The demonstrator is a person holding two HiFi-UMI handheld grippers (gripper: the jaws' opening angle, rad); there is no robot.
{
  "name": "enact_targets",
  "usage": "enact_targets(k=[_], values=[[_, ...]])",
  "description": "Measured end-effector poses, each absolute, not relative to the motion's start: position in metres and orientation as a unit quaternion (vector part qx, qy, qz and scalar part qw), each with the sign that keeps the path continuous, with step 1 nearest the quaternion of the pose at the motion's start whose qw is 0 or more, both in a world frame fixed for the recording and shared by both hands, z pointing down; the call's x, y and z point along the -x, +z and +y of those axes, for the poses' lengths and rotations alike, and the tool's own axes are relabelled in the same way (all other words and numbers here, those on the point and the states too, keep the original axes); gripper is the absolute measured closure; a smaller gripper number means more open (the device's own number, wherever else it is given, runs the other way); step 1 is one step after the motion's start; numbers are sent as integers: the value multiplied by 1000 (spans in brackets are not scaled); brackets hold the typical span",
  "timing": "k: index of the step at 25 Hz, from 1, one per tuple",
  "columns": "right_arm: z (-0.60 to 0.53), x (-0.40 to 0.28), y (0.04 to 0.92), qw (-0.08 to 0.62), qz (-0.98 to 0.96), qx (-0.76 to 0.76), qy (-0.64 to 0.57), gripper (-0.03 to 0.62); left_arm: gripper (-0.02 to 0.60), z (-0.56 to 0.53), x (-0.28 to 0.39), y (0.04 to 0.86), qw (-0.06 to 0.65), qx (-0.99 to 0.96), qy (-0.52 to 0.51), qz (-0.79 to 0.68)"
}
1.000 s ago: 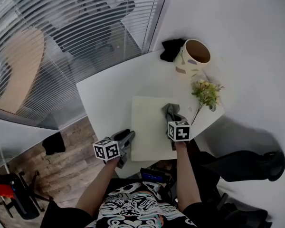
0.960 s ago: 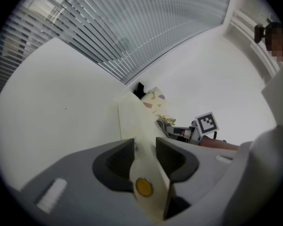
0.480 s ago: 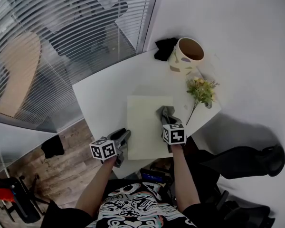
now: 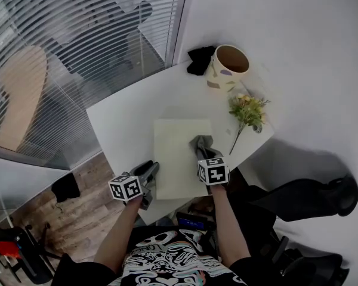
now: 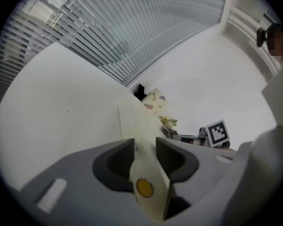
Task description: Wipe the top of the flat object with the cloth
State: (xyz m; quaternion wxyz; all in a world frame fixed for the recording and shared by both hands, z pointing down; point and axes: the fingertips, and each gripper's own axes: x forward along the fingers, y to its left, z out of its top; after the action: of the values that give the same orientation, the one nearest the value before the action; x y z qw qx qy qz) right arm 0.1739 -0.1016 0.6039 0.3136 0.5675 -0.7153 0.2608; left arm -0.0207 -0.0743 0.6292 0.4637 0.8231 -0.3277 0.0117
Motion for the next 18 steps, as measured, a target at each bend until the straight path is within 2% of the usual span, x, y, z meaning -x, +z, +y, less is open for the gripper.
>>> enact_targets(k=[18], values=[[-74, -165, 608, 329, -732, -544, 246, 579, 382, -77, 21, 632, 457, -821, 14, -342]])
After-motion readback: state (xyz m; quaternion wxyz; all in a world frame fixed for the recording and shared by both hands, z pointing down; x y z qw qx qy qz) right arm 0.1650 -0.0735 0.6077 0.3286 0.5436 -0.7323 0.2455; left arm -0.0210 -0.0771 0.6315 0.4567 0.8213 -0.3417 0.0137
